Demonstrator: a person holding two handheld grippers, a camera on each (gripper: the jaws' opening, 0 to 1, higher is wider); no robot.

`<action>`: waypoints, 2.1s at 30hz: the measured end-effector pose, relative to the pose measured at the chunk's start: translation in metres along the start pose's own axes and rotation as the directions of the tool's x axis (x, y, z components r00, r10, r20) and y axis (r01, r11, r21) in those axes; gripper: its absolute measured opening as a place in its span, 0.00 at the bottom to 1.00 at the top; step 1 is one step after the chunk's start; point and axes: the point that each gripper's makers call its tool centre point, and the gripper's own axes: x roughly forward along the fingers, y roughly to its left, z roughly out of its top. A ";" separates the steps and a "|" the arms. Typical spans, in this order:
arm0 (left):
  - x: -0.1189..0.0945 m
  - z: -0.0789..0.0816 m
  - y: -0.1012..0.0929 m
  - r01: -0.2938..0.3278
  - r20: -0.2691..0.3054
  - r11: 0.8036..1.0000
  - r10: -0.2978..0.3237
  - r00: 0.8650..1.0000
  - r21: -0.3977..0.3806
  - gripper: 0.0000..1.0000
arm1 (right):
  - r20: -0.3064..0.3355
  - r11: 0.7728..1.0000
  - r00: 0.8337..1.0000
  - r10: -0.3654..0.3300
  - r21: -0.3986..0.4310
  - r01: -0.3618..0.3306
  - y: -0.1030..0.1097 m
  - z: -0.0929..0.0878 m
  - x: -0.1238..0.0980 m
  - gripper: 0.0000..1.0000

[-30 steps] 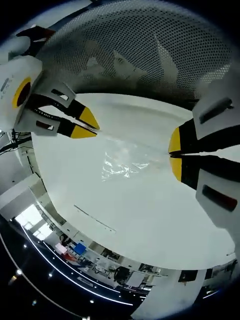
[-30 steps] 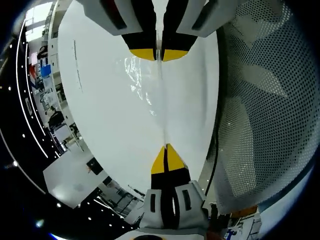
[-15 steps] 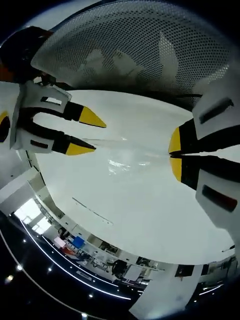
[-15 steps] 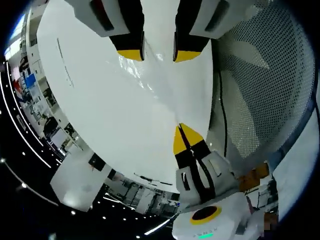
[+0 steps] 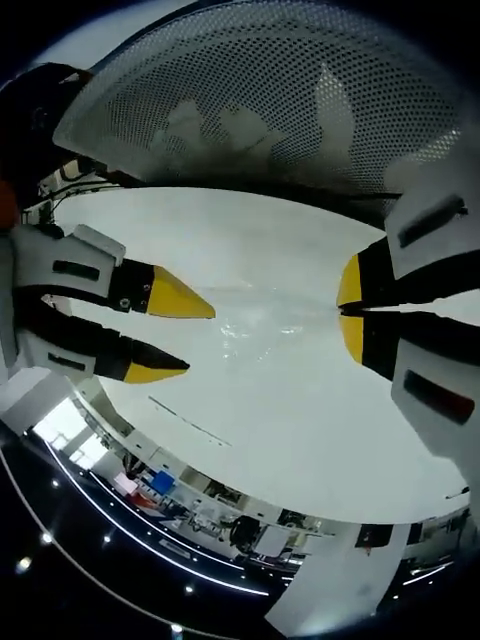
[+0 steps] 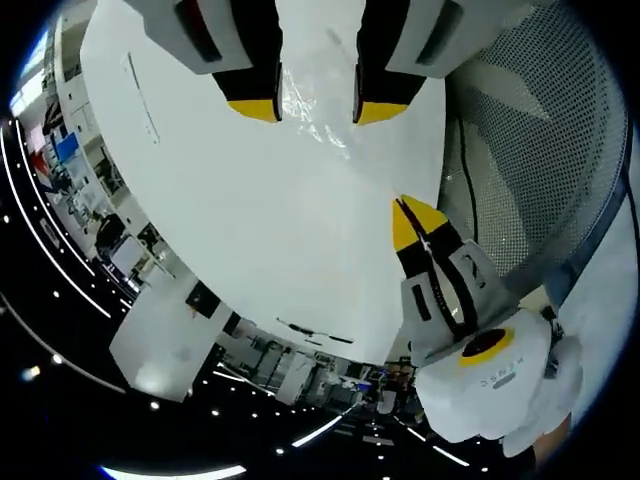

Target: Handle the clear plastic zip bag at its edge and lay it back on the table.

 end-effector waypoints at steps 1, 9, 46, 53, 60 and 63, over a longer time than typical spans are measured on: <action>0.000 0.000 0.001 -0.004 0.004 1.000 0.004 1.000 0.001 0.00 | 0.007 1.000 1.000 0.006 0.031 -0.006 0.001 0.001 0.000 0.25; 0.000 0.010 0.007 -0.018 0.035 0.999 0.017 0.999 0.033 0.00 | -0.002 1.000 1.000 -0.002 0.025 0.002 -0.007 -0.002 -0.005 0.23; 0.001 0.029 0.003 -0.022 0.116 0.983 0.001 0.993 0.181 0.00 | -0.135 0.995 0.986 0.099 0.043 -0.094 0.036 -0.037 0.018 0.00; 0.000 0.031 0.003 -0.036 0.132 0.982 0.011 0.991 0.185 0.00 | -0.126 0.994 0.990 0.071 0.095 -0.059 0.023 -0.032 0.019 0.00; 0.009 0.038 0.045 -0.122 0.123 0.976 0.100 0.987 0.181 0.00 | -0.117 0.997 0.993 0.000 0.078 0.009 -0.018 -0.015 0.021 0.00; 0.009 0.049 0.079 -0.188 0.139 0.968 0.165 0.976 0.168 0.00 | -0.105 0.997 0.993 -0.053 0.058 0.060 -0.049 -0.003 0.021 0.00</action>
